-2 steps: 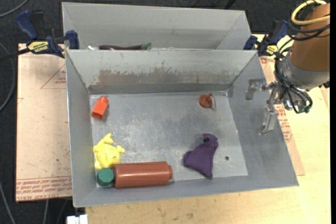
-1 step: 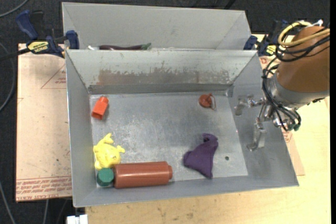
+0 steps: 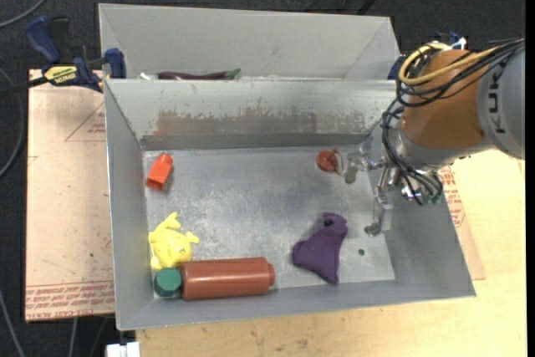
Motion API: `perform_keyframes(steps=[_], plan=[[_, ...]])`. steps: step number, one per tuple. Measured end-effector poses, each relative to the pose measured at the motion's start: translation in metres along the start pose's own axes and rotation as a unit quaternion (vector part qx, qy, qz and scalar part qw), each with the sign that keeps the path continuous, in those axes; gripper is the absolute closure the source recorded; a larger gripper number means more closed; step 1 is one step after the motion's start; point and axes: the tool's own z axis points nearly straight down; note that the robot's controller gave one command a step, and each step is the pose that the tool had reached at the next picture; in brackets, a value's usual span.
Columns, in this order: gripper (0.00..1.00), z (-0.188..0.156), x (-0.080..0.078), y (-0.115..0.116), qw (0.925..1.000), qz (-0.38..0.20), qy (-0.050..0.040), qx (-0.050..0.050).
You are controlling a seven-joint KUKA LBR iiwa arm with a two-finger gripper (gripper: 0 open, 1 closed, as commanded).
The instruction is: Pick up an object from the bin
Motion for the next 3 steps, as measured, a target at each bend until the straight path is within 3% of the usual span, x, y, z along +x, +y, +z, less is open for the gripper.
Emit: perform_keyframes(steps=[1, 2, 3], plan=[[0.00, 0.025, -0.012, 0.018, 0.9981, -0.062, 0.0009, 0.000], [0.00, 0.026, 0.013, 0.040, 0.9840, -0.178, 0.0012, -0.001], [1.00, 0.046, 0.003, 0.063, 0.9639, -0.266, -0.0003, -0.001]])
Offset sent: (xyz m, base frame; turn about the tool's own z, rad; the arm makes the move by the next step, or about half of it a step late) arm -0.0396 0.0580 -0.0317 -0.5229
